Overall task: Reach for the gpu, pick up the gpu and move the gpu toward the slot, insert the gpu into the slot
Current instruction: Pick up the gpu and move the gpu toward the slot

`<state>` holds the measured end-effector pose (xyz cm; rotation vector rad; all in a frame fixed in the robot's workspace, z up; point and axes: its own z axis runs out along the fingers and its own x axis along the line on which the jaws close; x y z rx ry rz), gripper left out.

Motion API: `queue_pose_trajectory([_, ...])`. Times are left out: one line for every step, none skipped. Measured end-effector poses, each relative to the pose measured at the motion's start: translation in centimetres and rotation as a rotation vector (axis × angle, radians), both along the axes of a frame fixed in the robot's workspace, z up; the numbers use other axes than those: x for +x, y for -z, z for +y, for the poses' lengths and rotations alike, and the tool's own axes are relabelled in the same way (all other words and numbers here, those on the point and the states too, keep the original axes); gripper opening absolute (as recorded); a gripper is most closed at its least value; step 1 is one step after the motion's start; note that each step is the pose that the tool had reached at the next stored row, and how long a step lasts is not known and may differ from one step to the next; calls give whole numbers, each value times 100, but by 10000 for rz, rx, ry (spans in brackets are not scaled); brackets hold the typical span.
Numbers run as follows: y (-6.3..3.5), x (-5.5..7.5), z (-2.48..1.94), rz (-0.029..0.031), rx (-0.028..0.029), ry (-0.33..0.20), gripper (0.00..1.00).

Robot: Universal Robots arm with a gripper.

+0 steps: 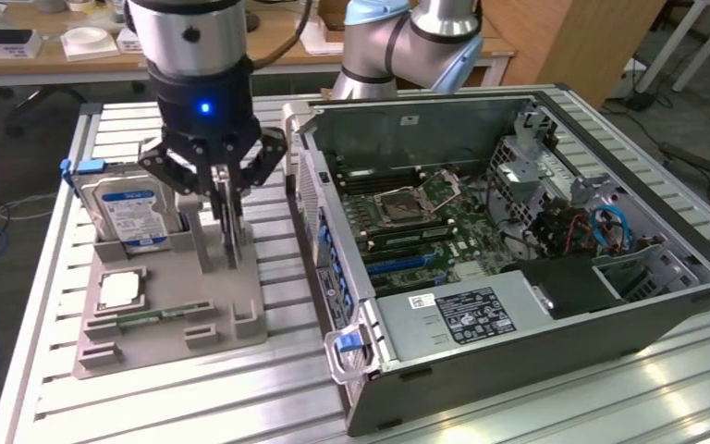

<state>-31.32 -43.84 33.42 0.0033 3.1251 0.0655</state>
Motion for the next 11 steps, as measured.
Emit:
queue_pose_trajectory([-45,0,0,0,0,0,26])
queue_pose_trajectory([-90,0,0,1,-1,0,26])
queue_pose_trajectory([-135,0,0,1,0,1,26])
queue_pose_trajectory([-179,0,0,0,0,0,26])
queue_pose_trajectory([-228,0,0,1,0,0,26])
queue_pose_trajectory([-271,0,0,0,0,0,26])
queue_pose_trajectory([-315,0,0,2,-1,0,26])
queue_pose_trajectory([-353,0,0,0,0,0,26])
queue_pose_trajectory([-378,0,0,0,0,0,26])
queue_pose_trajectory([-400,0,0,1,-1,0,26])
queue_pose_trajectory([-425,0,0,0,0,0,26])
